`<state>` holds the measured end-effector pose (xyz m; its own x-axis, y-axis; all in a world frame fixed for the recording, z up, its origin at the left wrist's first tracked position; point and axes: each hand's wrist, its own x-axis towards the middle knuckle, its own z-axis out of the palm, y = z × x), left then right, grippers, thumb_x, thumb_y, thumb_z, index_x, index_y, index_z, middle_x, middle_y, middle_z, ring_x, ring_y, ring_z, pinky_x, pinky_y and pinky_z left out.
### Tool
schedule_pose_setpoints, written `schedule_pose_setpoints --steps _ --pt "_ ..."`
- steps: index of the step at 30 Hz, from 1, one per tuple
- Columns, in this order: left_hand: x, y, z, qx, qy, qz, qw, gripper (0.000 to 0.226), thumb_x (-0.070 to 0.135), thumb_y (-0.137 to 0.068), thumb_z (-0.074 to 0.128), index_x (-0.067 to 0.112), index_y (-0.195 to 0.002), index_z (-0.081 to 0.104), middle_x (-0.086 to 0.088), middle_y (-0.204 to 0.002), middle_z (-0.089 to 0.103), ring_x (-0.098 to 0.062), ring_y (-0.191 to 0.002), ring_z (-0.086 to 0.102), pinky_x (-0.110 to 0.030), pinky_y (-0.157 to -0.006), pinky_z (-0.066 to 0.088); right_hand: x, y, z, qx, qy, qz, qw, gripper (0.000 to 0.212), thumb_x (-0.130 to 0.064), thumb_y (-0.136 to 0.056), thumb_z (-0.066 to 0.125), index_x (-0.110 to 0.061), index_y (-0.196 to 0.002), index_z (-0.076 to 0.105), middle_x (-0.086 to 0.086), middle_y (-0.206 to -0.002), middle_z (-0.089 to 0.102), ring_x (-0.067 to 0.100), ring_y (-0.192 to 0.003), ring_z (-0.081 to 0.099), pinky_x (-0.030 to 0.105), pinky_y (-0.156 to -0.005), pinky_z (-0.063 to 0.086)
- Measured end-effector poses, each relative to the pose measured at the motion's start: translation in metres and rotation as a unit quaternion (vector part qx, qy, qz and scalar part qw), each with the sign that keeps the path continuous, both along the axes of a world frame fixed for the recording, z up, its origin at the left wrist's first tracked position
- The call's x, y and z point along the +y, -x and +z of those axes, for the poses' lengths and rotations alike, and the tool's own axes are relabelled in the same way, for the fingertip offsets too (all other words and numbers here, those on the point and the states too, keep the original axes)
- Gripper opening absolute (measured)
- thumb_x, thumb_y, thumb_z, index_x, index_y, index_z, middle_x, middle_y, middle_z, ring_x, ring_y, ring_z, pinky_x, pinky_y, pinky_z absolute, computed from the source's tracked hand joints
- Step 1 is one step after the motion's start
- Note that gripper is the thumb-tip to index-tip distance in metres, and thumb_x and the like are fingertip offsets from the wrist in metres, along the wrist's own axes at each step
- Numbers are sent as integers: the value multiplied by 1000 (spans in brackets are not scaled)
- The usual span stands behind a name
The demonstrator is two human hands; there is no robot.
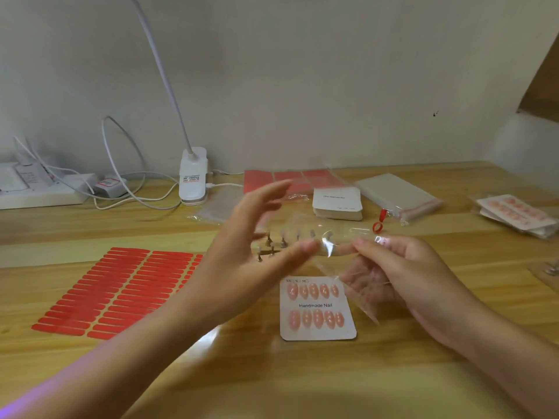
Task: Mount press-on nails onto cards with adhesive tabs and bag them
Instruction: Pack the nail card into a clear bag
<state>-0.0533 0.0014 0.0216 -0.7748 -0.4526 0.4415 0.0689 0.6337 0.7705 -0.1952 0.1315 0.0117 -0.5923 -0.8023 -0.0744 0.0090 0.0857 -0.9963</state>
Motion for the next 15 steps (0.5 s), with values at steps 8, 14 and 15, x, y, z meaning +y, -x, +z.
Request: schedule_pose_setpoints --steps 8,14,15 --pt "8 3 -3 -44 482 17 875 25 29 -77 63 23 -99 72 6 -103 71 -12 -99 66 -45 -97 39 2 -6 6 -20 -19 58 998 26 -36 -62 66 -11 -69 69 6 -57 65 10 -40 56 20 -40 45" --pt "2 -3 11 -40 262 57 963 12 30 -75 72 19 -80 72 8 -81 72 -11 -72 68 -38 -62 57 3 1 9 -64 -3 96 993 60 -60 -63 53 -7 -80 73 15 -62 65 16 -43 56 22 -42 47" --pt "0 -4 13 -46 204 71 975 10 30 -73 75 23 -75 69 12 -78 71 -8 -71 66 -37 -63 55 4 2 9 -48 1 102 994 60 -62 -66 49 -9 -78 74 16 -63 65 17 -44 57 23 -43 47"
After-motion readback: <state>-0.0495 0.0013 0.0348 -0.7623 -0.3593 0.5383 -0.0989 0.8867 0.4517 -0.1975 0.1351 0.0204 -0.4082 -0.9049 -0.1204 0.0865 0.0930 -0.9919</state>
